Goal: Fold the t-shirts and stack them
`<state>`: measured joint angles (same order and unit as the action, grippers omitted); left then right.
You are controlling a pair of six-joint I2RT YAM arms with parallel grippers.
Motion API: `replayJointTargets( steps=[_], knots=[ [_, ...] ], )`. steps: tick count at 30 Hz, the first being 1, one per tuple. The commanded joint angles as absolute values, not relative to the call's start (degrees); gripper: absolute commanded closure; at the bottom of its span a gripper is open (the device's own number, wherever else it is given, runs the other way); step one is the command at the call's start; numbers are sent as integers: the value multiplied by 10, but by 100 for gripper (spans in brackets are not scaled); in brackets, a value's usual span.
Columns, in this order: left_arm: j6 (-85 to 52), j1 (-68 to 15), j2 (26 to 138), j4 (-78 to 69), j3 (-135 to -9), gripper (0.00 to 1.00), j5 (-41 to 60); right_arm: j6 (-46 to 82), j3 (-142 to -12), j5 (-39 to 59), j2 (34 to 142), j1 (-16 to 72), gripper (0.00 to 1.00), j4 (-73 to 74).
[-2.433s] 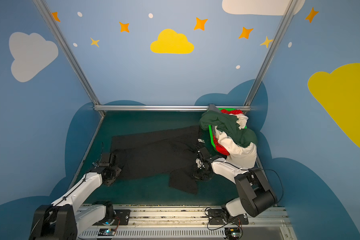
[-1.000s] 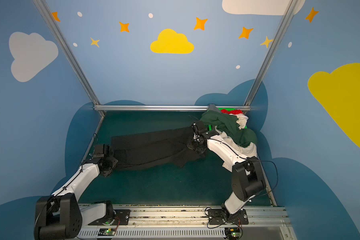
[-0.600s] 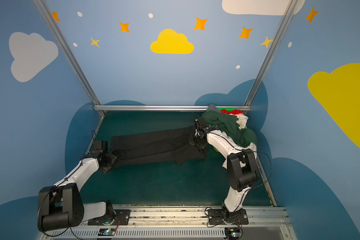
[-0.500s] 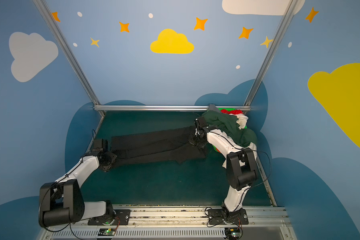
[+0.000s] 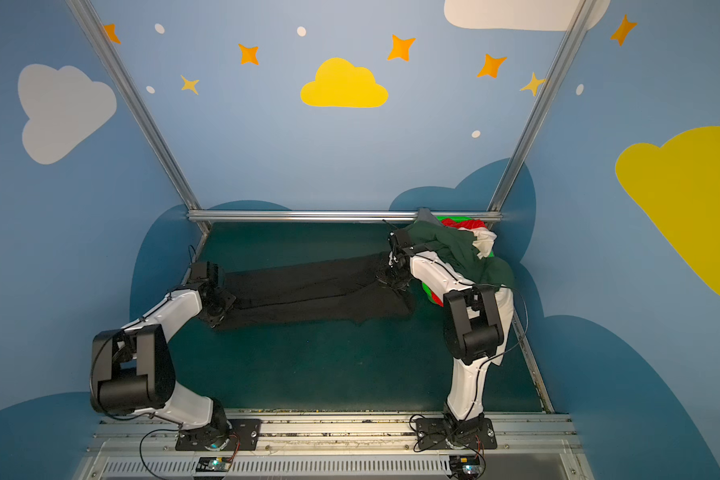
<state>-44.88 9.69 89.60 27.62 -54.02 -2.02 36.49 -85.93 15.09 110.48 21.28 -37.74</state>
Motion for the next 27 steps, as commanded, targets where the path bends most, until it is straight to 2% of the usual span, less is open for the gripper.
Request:
replayJointTargets(
  steps=[1, 3, 4, 8, 13, 14, 16, 18, 20, 21, 22, 24, 27],
  knots=[
    [-439, 100, 919, 288, -568, 86, -32, 350, -884, 150, 1114, 207, 100, -390],
    [-436, 101, 933, 289, -583, 84, -33, 348, -890, 149, 1119, 203, 100, -393],
    [-433, 100, 940, 292, -590, 79, -33, 347, -893, 151, 1123, 202, 100, -394],
    [-430, 100, 938, 299, -597, 75, -65, 335, -908, 151, 1136, 200, 100, -410],
    [-430, 100, 905, 302, -583, 40, -94, 336, -904, 162, 1140, 200, 98, -411],
    [-431, 100, 897, 303, -577, 35, -104, 336, -903, 164, 1140, 200, 93, -410],
    [-434, 100, 875, 298, -560, 33, -125, 336, -903, 168, 1140, 200, 91, -410],
    [-432, 100, 852, 291, -542, 28, -136, 331, -909, 169, 1139, 200, 80, -413],
    [-430, 100, 830, 292, -529, 21, -147, 326, -914, 163, 1136, 200, 58, -420],
    [-427, 99, 819, 294, -523, 18, -155, 324, -916, 157, 1132, 200, 43, -423],
    [-422, 97, 806, 295, -517, 13, -167, 319, -918, 145, 1127, 200, 33, -431],
    [-408, 87, 781, 296, -506, 8, -198, 308, -918, 114, 1111, 203, 25, -445],
    [-386, 58, 740, 290, -493, 0, -229, 300, -897, 88, 1076, 208, 21, -458]
  ],
)
